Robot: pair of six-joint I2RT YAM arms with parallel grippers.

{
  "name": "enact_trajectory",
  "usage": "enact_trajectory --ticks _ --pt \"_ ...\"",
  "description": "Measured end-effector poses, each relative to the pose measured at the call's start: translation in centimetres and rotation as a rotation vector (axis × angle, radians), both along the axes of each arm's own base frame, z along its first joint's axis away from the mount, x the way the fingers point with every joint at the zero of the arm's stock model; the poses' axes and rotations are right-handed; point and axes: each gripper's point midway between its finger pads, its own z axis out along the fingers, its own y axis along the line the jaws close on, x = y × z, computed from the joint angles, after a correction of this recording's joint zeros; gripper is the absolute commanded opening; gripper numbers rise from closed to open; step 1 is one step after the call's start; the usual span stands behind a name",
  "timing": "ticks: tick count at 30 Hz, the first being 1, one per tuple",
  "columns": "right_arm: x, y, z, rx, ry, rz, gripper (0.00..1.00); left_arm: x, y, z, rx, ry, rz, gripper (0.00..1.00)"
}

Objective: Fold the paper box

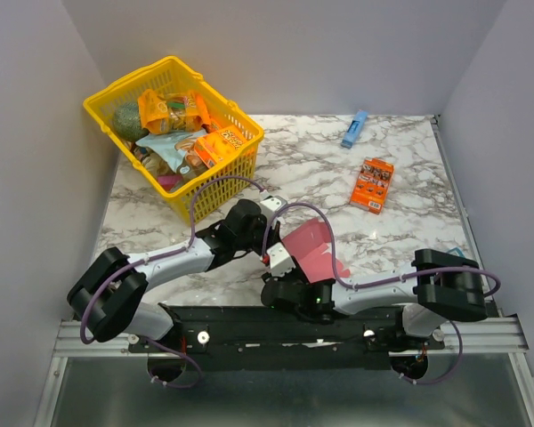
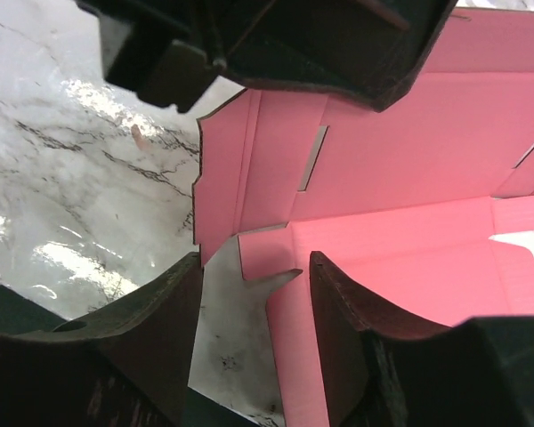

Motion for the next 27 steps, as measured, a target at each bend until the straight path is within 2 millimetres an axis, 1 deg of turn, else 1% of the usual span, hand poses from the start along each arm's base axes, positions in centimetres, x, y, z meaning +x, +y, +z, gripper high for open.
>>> enact_trajectory --ticks 3,8,9,10,11,16,21,27 --pt "0.1 -0.5 -0.3 -0.016 0.001 -0.018 0.54 0.0 0.0 0.1 0.003 0.004 -0.001 0.00" --pt "0.1 -1.1 -0.4 -0.025 -0.001 -0.043 0.45 0.0 0.0 0.1 0.006 0.006 -0.002 0.00" --pt "0.2 -1.1 -0.4 -0.024 -0.001 -0.049 0.42 -0.1 0.0 0.1 0.006 0.006 -0.002 0.00" --pt "0.2 -1.2 -0.5 -0.023 0.001 -0.054 0.37 -0.1 0.0 0.0 0.006 0.007 -0.004 0.00" --pt "0.2 -1.3 -0.5 -0.021 0.002 -0.059 0.34 -0.1 0.0 0.0 0.007 0.007 -0.005 0.00" --pt "0.1 -1.5 -0.5 -0.002 0.013 -0.082 0.25 -0.1 0.0 0.1 0.005 0.000 -0.015 0.00" --pt "0.3 -2.2 0.0 0.042 0.031 -0.110 0.20 -0.1 -0.3 0.4 -0.009 -0.016 -0.034 0.00" --pt "1.2 -3.7 -0.2 0.089 0.068 -0.159 0.19 -0.1 -0.6 0.8 -0.023 -0.030 -0.058 0.00"
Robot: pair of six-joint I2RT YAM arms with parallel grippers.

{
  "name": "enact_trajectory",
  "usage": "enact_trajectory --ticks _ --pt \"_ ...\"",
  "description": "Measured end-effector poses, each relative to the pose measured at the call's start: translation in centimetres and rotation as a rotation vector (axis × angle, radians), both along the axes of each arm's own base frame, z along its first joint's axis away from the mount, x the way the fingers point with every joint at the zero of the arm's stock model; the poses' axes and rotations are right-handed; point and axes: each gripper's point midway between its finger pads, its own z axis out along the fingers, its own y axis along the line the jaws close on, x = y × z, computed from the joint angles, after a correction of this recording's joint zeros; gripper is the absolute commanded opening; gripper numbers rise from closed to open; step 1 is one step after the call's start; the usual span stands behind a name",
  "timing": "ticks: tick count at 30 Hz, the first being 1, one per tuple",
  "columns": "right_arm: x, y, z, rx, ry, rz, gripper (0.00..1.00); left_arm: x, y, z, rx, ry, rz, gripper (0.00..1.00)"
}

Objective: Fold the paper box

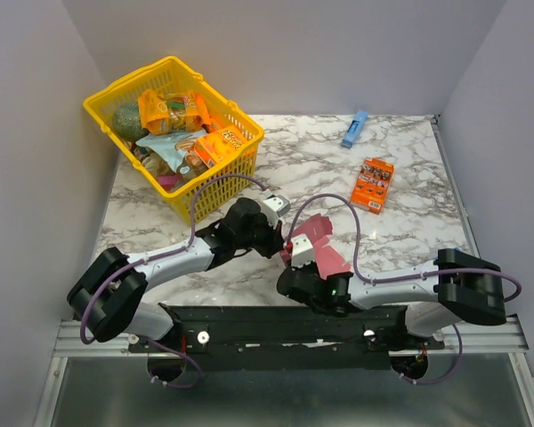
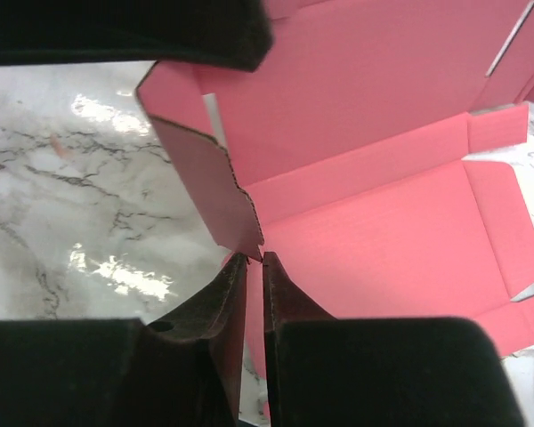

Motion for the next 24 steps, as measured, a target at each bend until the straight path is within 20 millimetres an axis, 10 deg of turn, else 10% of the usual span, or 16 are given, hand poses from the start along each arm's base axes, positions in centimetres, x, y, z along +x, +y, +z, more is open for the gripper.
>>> enact_trajectory --ticks 24 --pt "1.4 -1.5 -1.6 0.079 0.075 -0.063 0.19 -0.2 0.1 -0.6 0.000 0.041 -0.002 0.00"
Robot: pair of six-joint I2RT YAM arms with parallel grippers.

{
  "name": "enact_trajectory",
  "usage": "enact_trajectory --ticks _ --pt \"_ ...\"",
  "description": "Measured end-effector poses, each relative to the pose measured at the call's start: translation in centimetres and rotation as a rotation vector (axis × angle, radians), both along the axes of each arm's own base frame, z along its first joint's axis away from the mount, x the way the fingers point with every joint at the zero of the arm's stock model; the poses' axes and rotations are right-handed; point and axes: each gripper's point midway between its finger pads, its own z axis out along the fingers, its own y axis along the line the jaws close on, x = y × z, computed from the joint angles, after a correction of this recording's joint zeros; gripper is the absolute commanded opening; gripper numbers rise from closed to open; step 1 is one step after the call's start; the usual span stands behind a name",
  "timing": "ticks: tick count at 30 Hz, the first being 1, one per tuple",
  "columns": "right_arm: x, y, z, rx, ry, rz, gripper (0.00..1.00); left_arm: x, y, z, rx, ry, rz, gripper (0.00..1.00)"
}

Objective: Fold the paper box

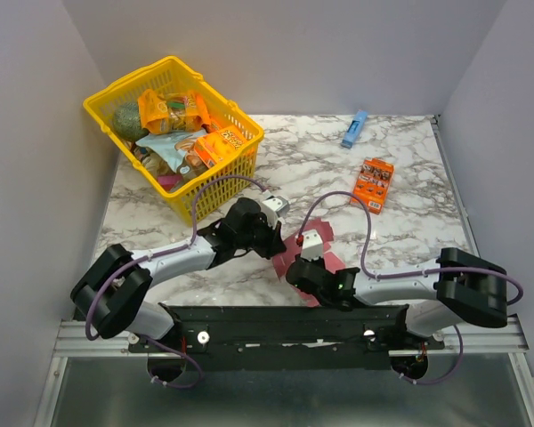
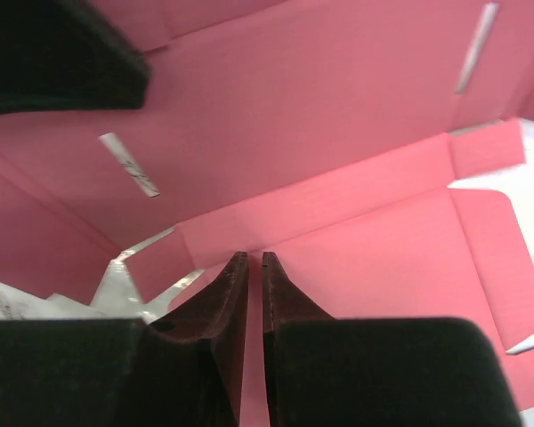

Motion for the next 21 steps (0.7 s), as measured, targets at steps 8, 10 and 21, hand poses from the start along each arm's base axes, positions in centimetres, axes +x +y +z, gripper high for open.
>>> enact_trajectory --ticks 8,10,21 --pt "0.2 -1.6 -0.1 0.031 0.003 -0.046 0.20 0.5 0.6 -0.6 -0.010 0.056 0.027 0.00" --pt "0.3 -1.6 0.0 0.037 0.002 -0.041 0.22 0.5 0.6 -0.6 -0.011 0.059 0.028 0.00" --pt "-1.5 1.6 1.0 0.036 -0.028 0.141 0.43 0.2 0.8 -0.9 0.002 0.075 0.030 0.00"
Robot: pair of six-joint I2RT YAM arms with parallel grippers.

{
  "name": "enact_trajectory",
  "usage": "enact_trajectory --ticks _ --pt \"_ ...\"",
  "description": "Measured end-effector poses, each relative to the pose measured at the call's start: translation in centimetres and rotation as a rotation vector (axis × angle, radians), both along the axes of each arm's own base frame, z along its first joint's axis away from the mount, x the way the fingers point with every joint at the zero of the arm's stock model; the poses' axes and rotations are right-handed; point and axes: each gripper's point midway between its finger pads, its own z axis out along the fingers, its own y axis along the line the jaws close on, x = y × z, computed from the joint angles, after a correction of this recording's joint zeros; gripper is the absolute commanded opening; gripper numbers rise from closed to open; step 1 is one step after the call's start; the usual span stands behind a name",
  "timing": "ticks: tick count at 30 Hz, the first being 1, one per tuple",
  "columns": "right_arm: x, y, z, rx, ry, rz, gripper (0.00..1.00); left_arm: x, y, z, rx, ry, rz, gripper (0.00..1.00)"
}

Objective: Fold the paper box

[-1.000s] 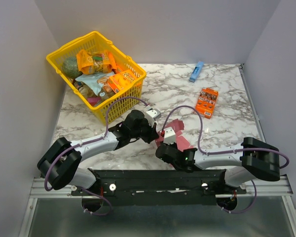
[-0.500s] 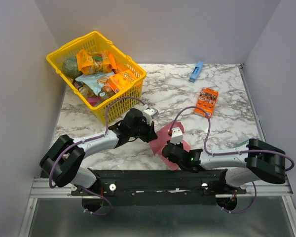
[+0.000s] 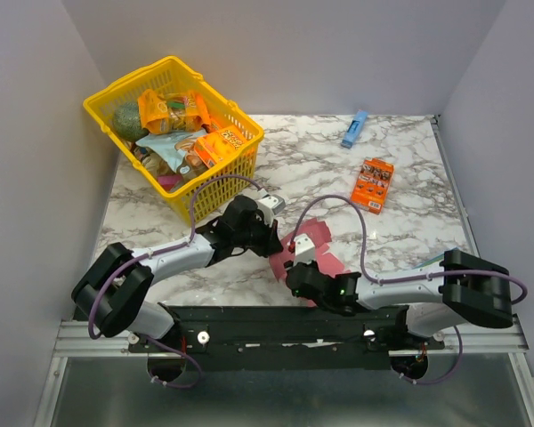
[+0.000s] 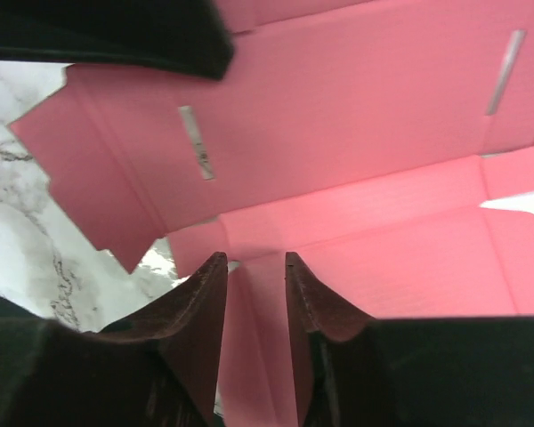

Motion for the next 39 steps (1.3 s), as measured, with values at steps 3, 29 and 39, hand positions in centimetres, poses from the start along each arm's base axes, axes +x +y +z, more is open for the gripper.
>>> enact_trajectory --ticks 3,29,39 --pt "-0.5 1.2 -0.1 -0.026 -0.008 0.043 0.48 0.0 0.0 0.0 0.001 0.002 0.000 0.00" --pt "-1.4 2.6 0.0 -0.116 -0.058 0.092 0.56 -0.2 0.2 -0.2 0.010 0.012 0.001 0.00" --pt "-1.0 1.7 -0.6 -0.162 -0.053 0.014 0.39 -0.2 0.2 -0.2 0.011 0.011 0.000 0.00"
